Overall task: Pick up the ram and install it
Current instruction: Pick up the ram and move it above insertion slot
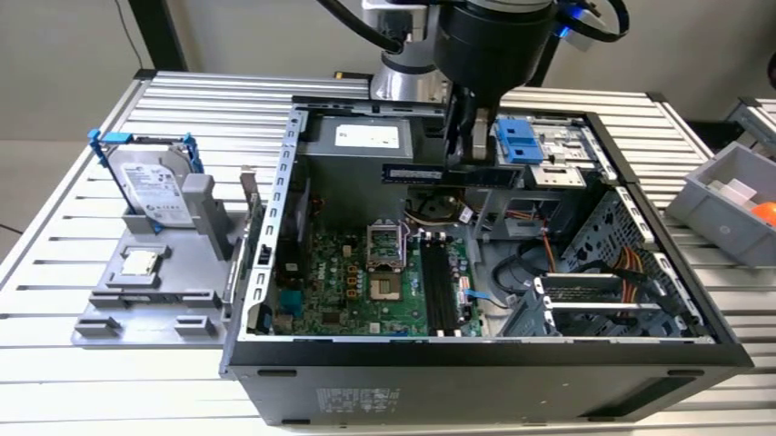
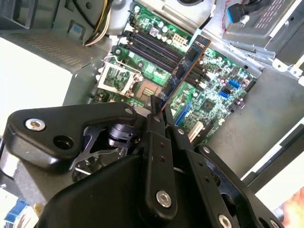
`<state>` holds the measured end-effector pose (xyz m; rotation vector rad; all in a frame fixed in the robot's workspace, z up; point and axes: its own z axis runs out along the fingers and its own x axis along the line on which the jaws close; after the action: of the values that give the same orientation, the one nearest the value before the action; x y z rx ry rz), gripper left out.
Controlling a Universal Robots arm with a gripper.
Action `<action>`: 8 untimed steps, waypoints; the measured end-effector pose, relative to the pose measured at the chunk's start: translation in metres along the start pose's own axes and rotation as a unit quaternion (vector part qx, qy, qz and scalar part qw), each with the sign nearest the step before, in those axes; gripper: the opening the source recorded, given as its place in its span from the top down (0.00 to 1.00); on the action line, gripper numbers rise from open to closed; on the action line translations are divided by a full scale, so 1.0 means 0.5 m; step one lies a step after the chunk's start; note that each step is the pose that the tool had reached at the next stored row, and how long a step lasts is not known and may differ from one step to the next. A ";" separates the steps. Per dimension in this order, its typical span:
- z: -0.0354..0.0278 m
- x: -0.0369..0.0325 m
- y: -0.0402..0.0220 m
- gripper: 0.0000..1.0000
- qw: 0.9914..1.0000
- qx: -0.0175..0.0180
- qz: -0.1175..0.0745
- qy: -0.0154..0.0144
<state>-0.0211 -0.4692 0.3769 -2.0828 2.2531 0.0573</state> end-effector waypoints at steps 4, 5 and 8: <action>0.001 -0.001 -0.014 1.00 1.000 0.000 0.000 0.000; 0.002 -0.001 -0.017 1.00 1.000 0.000 0.000 0.000; 0.003 -0.002 -0.027 1.00 1.000 0.000 0.000 0.000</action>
<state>-0.0077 -0.4690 0.3755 -2.0827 2.2532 0.0572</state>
